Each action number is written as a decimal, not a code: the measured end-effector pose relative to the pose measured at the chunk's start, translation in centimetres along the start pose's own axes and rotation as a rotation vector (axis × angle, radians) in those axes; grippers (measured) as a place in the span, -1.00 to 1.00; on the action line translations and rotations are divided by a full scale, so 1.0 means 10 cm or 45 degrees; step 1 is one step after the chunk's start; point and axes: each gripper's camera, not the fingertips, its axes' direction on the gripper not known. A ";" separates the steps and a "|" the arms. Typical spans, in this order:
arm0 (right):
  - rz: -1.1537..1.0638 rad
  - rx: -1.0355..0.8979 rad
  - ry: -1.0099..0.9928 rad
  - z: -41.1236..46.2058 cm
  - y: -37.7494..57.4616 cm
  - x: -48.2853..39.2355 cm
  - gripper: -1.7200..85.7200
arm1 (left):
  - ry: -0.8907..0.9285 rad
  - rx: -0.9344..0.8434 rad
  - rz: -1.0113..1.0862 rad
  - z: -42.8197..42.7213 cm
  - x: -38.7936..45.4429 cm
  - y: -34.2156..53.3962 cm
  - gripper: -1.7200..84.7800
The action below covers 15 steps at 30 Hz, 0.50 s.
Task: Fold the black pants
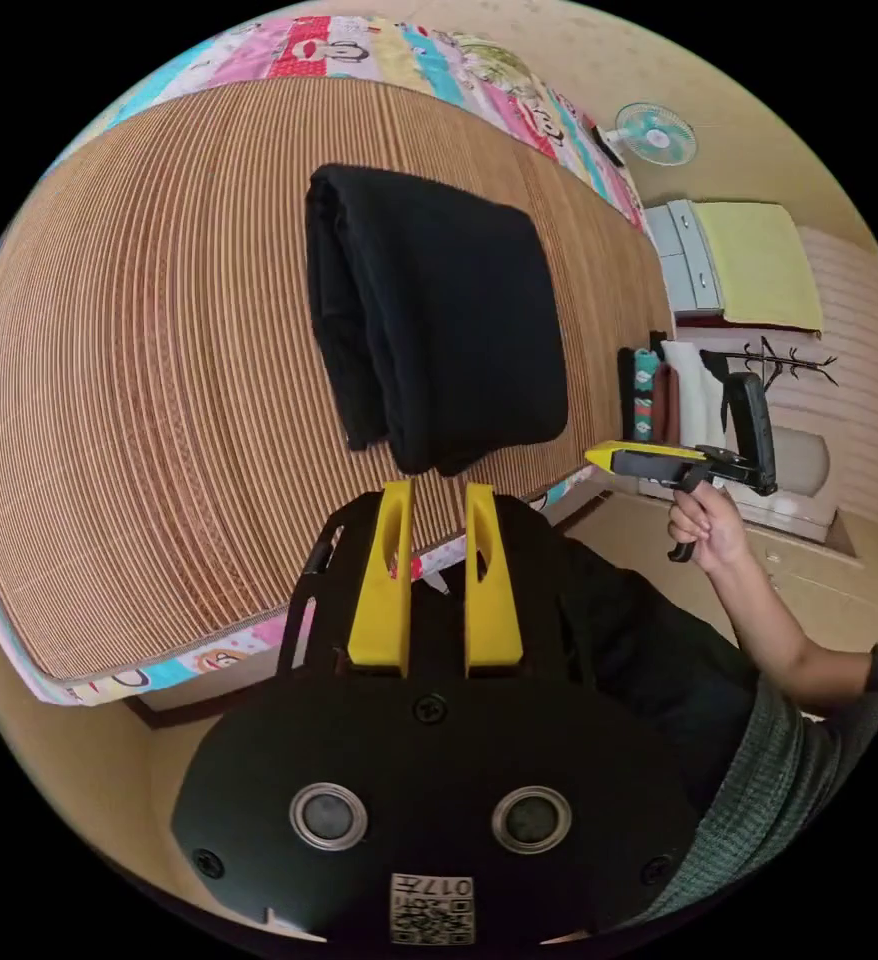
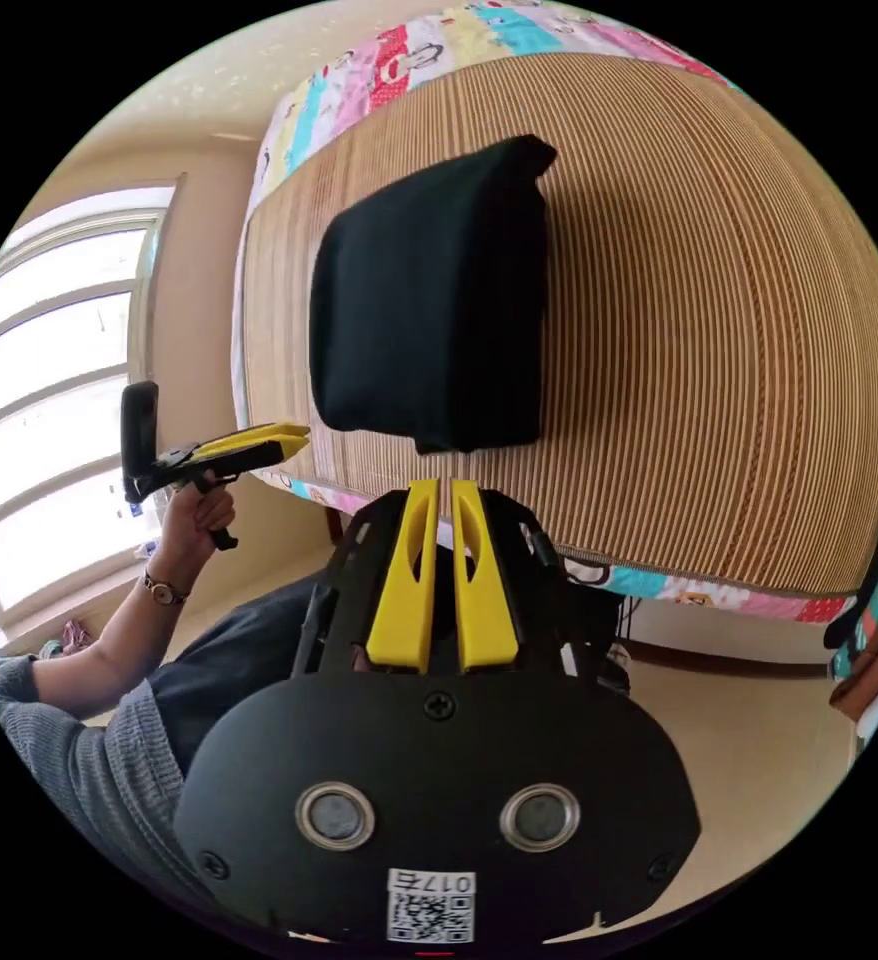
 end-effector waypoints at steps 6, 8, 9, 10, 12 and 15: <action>0.063 0.132 -0.192 -0.34 -0.27 0.39 -0.66 | 0.415 0.250 -0.274 -0.24 -0.63 0.14 -0.59; 0.042 0.217 -0.278 -0.59 -0.57 0.44 -0.59 | 0.444 0.327 -0.281 -0.41 -0.72 -0.17 -0.54; 0.042 0.246 -0.316 -0.71 -0.79 0.48 -0.54 | 0.448 0.332 -0.279 -0.43 -0.73 -0.26 -0.53; 0.041 0.255 -0.338 -0.76 -0.91 0.49 -0.51 | 0.450 0.325 -0.262 -0.45 -0.75 -0.45 -0.50; 0.034 0.253 -0.449 -0.84 -1.38 0.56 -0.44 | 0.393 0.311 -0.232 -0.45 -0.73 -0.68 -0.49; 0.065 0.170 -0.453 -0.73 -1.87 0.64 -0.41 | 0.274 0.203 -0.188 -0.30 -0.69 -0.97 -0.49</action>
